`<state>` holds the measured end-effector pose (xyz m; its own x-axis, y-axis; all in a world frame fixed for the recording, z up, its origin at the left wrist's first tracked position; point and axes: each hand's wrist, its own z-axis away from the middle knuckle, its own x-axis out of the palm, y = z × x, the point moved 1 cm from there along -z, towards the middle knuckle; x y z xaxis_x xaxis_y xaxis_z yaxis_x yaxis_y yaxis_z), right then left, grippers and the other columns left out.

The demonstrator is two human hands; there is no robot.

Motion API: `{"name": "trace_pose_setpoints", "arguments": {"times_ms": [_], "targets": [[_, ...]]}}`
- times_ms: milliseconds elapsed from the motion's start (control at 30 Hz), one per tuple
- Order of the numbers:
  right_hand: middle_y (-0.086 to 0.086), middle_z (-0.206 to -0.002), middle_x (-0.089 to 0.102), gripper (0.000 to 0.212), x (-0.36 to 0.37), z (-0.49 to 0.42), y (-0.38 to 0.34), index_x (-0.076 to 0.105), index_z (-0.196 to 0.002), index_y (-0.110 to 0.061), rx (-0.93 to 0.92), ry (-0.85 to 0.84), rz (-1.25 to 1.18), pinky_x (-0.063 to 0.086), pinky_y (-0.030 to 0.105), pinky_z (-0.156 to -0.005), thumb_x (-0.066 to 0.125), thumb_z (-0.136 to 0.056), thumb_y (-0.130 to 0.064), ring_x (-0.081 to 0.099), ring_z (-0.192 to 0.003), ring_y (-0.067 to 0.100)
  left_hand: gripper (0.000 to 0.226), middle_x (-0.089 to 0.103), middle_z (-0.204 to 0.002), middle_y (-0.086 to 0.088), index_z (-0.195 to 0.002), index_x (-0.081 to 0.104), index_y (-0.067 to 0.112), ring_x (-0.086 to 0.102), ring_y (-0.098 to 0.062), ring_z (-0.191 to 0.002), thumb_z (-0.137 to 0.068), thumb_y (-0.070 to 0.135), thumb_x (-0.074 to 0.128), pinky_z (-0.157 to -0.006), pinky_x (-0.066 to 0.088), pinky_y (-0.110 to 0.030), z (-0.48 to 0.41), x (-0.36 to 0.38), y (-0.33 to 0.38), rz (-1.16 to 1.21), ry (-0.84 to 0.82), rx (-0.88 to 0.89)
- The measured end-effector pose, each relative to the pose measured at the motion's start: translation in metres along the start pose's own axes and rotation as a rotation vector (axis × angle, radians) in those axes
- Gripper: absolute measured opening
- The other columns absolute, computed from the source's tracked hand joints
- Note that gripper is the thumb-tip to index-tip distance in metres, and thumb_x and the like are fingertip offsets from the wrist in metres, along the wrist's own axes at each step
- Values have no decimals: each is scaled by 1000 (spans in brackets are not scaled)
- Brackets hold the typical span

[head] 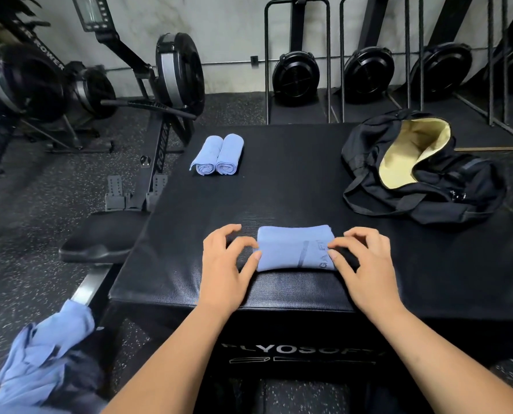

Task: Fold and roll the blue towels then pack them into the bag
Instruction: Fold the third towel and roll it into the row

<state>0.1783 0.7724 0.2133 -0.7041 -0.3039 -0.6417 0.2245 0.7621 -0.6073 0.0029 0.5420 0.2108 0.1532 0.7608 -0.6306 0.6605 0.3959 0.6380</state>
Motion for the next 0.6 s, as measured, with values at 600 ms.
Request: {"name": "trace_pose_setpoints", "arguments": {"times_ms": [600], "targets": [[-23, -111, 61, 44, 7, -7, 12, 74, -95, -29, 89, -96, 28, 41, 40, -102, 56, -85, -67, 46, -117, 8, 39, 57, -139, 18, -89, 76, 33, 32, -14, -143, -95, 63, 53, -119, 32, -40, -5, 9, -13, -50, -76, -70]]}}
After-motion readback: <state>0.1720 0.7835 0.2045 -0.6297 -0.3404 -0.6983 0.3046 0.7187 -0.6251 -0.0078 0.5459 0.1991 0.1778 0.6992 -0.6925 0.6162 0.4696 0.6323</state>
